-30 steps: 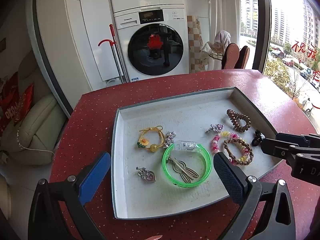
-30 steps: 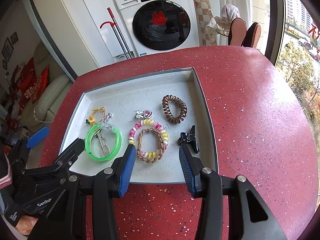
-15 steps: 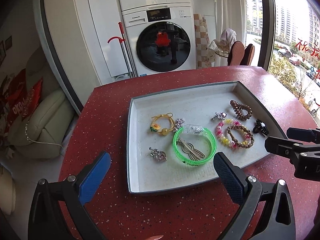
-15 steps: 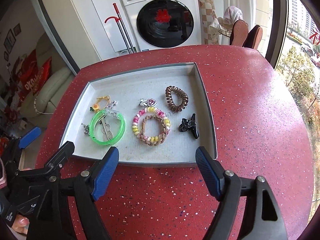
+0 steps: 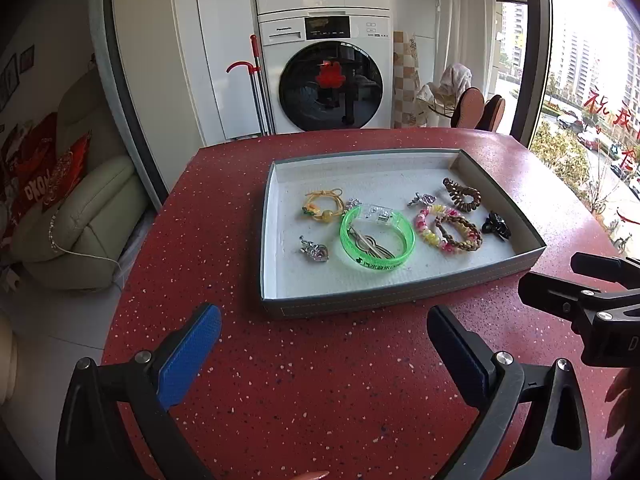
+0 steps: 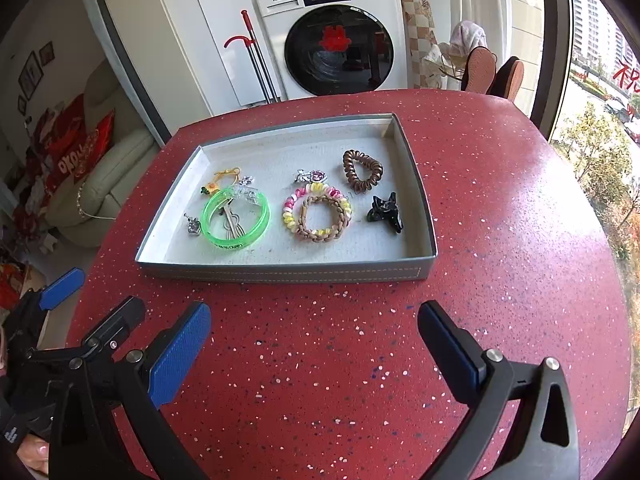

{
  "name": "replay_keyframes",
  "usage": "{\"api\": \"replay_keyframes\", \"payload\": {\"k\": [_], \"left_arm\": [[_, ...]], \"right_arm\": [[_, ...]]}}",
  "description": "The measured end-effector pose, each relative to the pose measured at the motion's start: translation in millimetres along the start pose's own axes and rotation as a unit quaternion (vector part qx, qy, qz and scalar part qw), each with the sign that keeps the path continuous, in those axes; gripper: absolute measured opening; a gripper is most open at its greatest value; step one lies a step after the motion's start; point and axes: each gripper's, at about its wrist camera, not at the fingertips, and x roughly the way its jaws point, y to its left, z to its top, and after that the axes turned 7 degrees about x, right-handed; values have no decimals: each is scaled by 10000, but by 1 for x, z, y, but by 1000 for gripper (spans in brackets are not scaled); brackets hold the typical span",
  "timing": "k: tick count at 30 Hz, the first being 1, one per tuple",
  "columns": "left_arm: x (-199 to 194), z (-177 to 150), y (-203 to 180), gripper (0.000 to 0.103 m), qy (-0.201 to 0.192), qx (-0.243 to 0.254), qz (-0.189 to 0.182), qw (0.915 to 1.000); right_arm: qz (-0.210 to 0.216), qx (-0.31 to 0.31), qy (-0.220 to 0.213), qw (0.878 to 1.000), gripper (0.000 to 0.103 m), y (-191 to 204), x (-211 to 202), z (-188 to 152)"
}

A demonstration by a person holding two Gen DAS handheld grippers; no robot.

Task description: Organize jewelry

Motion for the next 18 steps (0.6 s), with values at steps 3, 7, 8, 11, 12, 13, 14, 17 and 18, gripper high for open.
{"api": "replay_keyframes", "payload": {"k": [3,7,8,11,12,13,14,17,18], "left_arm": [[-7,-11,-1,103,-38,-78,36,10000],[-14,-25,-2,103,-41,-157,103,9998],[-15,-28,-3,103,-67,-179,137,9997],[-22,-37,-5,103,-208,-192,280,9992],[-25,-40,-6,103,-266,-197,320,9989],[-27,-42,-7,103,-323,-213,356,9986],[-28,-43,-7,103,-370,-238,374,9983],[-32,-48,-6,103,-480,-321,368,9977],[-32,-49,-6,103,-504,-335,365,9975]], "right_arm": [[-99,18,-171,9998,103,-2,-5,-13],[-213,17,-428,9989,103,-5,-12,-31],[-239,14,-509,9984,103,-7,-15,-35],[-395,-29,-758,9963,103,-9,-22,-46],[-431,-38,-839,9955,103,-10,-25,-48],[-457,-52,-922,9947,103,-10,-28,-51],[-488,-73,-998,9938,103,-10,-31,-53],[-585,-137,-1219,9907,103,-8,-37,-59],[-597,-141,-1273,9900,103,-7,-39,-60]]}}
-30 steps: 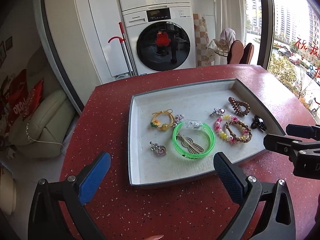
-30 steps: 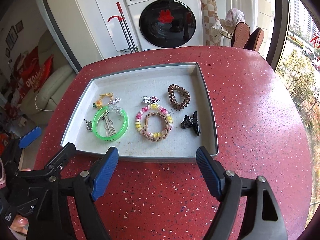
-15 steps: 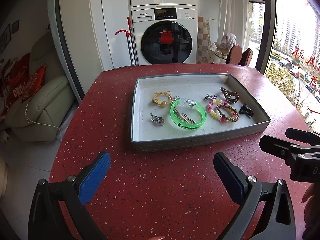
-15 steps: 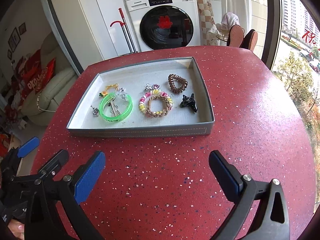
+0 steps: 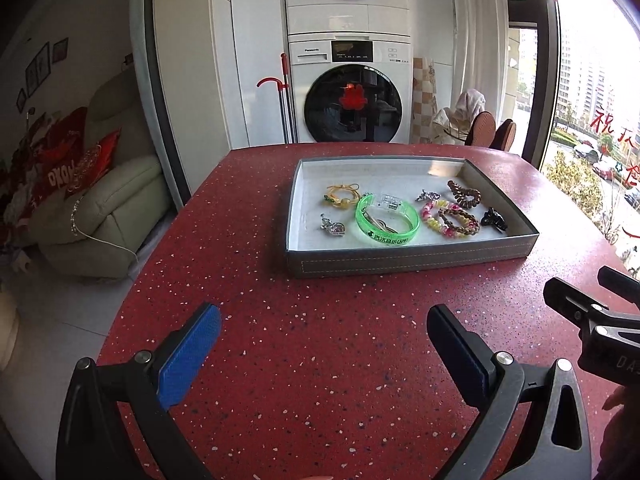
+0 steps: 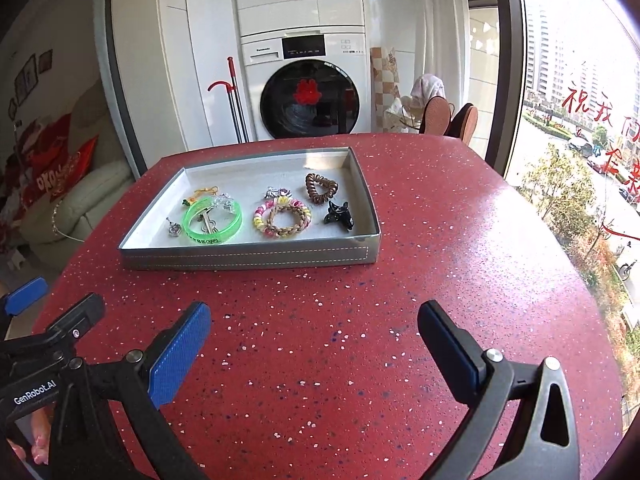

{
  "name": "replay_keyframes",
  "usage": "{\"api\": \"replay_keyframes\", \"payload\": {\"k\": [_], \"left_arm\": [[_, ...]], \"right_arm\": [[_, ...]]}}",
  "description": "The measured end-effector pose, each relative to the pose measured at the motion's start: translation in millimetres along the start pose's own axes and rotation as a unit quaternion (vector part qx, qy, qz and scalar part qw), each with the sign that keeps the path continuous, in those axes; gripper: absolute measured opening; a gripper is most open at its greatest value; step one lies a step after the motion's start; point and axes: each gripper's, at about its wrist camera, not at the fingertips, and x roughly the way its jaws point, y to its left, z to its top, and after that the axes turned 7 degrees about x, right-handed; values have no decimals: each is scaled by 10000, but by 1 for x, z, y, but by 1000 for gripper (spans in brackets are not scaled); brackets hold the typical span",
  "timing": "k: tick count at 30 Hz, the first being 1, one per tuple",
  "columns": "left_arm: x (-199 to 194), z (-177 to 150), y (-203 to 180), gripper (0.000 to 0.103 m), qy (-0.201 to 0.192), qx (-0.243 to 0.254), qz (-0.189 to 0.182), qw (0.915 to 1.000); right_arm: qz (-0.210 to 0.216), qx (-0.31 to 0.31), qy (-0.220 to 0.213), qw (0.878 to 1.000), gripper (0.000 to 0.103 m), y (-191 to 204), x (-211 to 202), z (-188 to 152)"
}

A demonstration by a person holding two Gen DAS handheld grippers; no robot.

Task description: Organize jewelry

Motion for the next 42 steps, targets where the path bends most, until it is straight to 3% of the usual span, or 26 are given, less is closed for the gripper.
{"api": "replay_keyframes", "payload": {"k": [11,42], "left_arm": [[-3,-10,0,103,-43,-42,-5,10000],[-5,-16,-3,103,4,-28,22,10000]], "right_arm": [[22,-23,-298,9996,103,8,-11,-11],[21,18,-344,9994,103,8,-15,-13]]}}
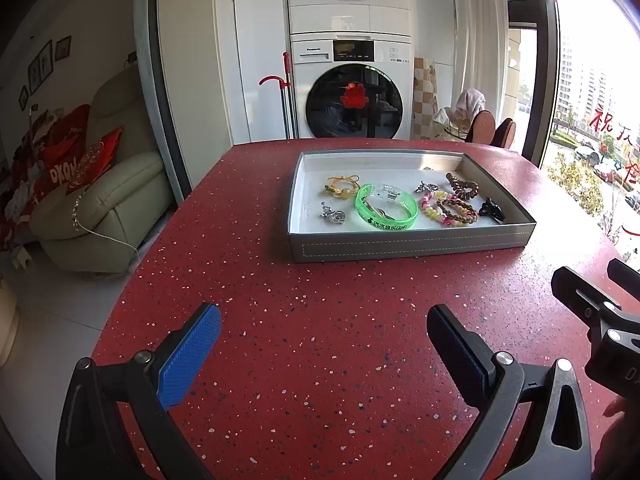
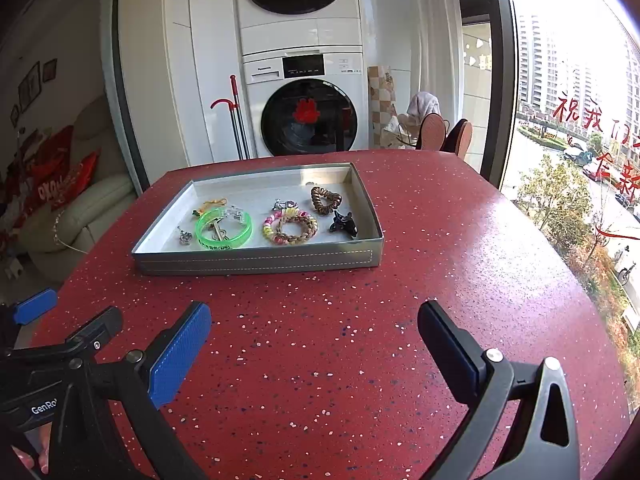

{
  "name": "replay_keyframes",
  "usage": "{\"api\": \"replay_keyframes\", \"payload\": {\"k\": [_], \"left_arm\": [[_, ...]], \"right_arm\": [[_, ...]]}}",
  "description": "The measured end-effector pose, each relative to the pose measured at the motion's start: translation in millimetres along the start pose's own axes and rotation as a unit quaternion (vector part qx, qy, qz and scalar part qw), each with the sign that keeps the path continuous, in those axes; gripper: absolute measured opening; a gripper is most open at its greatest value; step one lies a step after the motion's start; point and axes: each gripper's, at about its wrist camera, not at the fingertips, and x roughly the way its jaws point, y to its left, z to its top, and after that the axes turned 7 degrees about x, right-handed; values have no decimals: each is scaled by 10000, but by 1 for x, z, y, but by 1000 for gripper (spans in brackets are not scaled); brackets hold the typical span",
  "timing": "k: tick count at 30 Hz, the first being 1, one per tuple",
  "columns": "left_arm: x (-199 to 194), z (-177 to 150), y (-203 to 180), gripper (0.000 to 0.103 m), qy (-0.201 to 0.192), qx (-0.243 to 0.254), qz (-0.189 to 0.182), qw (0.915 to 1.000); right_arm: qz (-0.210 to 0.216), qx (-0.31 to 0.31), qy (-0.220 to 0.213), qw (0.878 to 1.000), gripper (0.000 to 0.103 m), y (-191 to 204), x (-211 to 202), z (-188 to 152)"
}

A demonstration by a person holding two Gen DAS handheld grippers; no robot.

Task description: Organize jewelry

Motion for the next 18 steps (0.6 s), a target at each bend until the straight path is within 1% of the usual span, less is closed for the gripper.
{"api": "replay_keyframes", "payload": {"k": [18], "left_arm": [[1,-1,-2,103,44,-9,-43,10000]], "right_arm": [[-9,2,13,10000,103,-1,0,0]]}}
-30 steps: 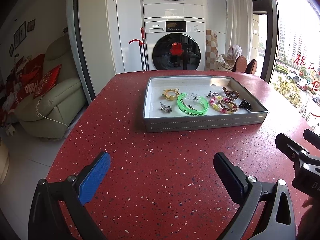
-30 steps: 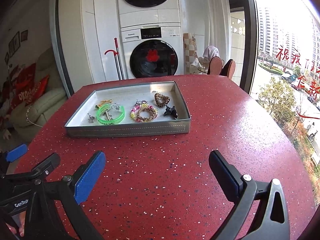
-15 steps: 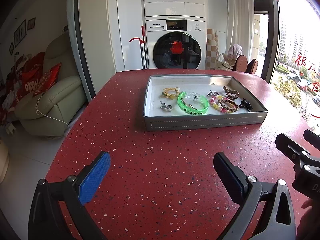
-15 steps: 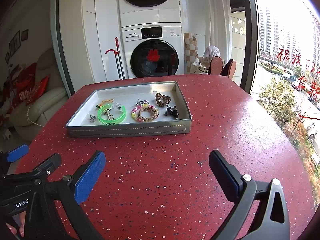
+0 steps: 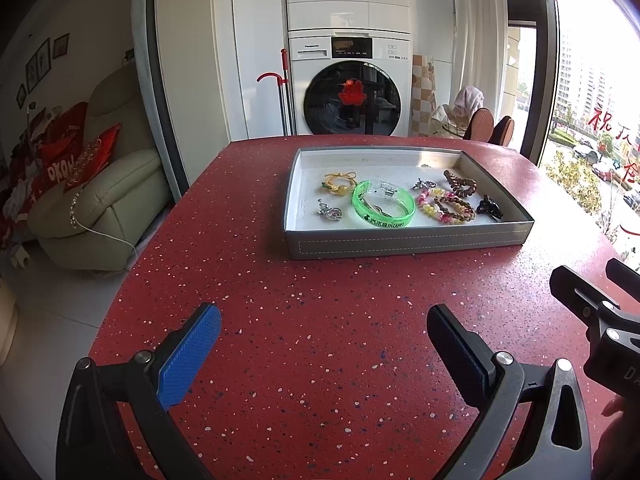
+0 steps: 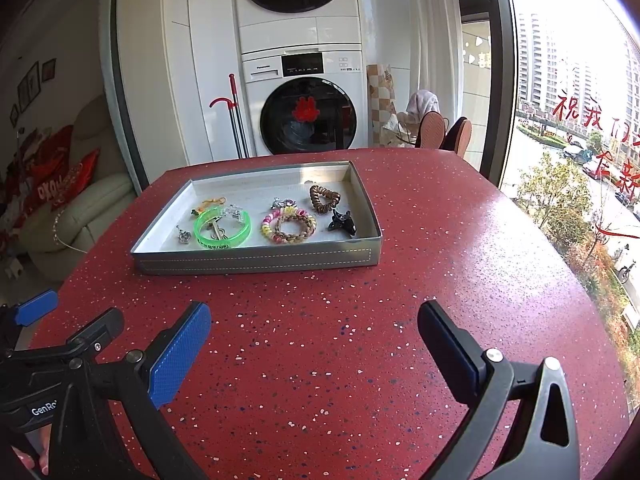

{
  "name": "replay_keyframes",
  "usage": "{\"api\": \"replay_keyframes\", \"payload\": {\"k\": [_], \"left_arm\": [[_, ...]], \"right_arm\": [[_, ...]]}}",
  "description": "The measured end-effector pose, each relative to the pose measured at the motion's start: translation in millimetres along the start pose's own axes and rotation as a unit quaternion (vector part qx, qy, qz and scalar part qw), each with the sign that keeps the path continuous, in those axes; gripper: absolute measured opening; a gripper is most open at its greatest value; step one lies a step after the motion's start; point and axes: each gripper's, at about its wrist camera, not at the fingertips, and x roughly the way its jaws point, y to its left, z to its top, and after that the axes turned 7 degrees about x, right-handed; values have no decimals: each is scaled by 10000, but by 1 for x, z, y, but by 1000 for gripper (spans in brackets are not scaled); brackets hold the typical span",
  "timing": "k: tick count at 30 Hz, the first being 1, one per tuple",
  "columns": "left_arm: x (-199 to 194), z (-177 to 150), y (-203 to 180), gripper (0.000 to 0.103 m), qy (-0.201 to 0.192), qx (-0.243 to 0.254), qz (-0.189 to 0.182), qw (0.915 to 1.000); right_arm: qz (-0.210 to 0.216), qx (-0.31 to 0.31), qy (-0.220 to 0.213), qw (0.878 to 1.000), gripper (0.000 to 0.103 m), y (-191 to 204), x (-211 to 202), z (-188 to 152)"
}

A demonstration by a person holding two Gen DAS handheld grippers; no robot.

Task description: Organize jewelry

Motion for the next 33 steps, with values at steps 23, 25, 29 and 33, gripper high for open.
{"api": "replay_keyframes", "payload": {"k": [23,25,29,33], "left_arm": [[-1,0,-2,103,2,10,-13,10000],[-1,0,-2,103,4,6,-20,10000],[-1,1,-2,103,8,-3,-36,10000],[-1,1,-2,103,7,-10,-37,10000]], "right_arm": [[15,-13,3,10000,103,0,-1,0],[17,-18,5,10000,103,1,-1,1],[10,-19,10,10000,103,1,-2,1],[12,-24,7,10000,103,2,-2,1]]}}
